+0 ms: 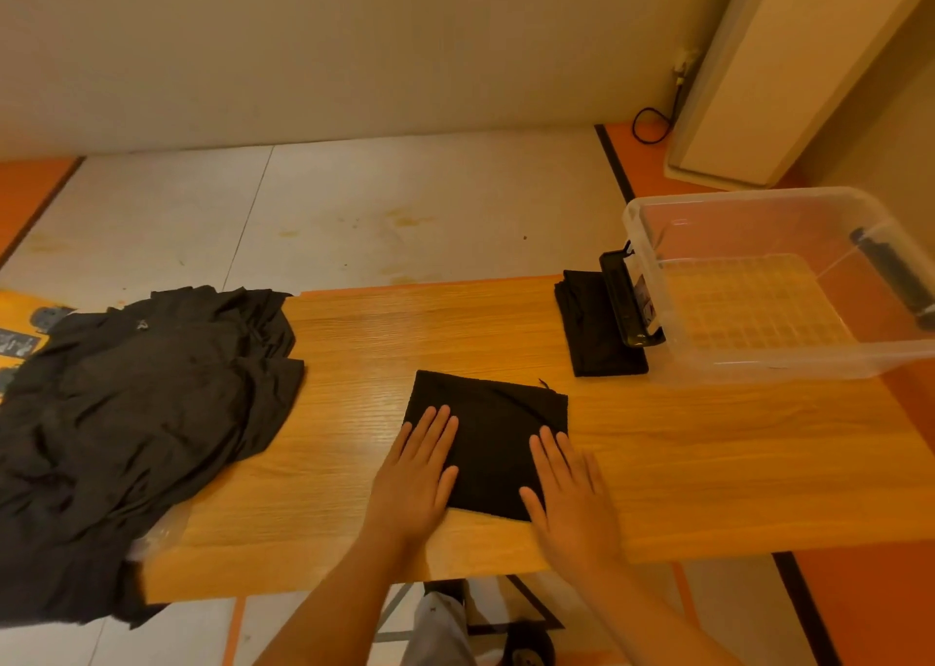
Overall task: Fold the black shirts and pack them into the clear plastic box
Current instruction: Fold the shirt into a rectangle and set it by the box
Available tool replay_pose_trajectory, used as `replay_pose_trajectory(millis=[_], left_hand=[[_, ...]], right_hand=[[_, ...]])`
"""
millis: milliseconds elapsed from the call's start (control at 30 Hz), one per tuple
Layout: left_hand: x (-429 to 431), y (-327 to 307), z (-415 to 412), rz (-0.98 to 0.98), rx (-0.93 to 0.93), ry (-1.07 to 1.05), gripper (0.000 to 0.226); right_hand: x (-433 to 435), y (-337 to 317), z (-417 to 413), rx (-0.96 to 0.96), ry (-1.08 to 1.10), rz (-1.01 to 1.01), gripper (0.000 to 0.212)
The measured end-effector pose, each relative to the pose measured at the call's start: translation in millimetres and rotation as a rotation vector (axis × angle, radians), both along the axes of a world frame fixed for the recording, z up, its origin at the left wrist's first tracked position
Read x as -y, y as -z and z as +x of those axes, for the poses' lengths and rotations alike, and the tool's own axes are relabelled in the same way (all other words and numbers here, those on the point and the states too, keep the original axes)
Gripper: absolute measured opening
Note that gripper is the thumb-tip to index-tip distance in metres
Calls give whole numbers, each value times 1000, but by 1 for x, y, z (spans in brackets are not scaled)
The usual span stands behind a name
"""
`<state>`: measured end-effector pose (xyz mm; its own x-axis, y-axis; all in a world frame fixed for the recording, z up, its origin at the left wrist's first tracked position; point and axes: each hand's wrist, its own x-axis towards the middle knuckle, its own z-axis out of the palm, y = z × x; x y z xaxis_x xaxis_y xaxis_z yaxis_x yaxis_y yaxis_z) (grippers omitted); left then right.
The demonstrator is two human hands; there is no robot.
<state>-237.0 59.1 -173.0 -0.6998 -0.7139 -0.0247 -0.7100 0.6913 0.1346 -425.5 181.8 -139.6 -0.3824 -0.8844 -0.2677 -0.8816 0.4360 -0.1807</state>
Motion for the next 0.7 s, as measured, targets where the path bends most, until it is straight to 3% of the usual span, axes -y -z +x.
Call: replay_pose_trajectory(millis=[100,200,333,433,567,700], left_hand=[[44,-9,10,-125,106,155,54],[57,-35,4,-170,72,54,57],[4,-37,-6,-76,-72,34,58],[-37,-23,3,56,-108,34,56],[-62,-12,23,84,0,12,66],[-68,-9,36,72,2,62,93]], right_hand=[[-11,-7,23,58,9,2,77],[-18,-21,48,103,-39,-75,79],[-2,-38,51,150,-183,-240,62],[23,-30,38,69,-326,-201,61],[25,-4,19,43,-457,-68,77],[14,-6,17,116,-513,12,103]])
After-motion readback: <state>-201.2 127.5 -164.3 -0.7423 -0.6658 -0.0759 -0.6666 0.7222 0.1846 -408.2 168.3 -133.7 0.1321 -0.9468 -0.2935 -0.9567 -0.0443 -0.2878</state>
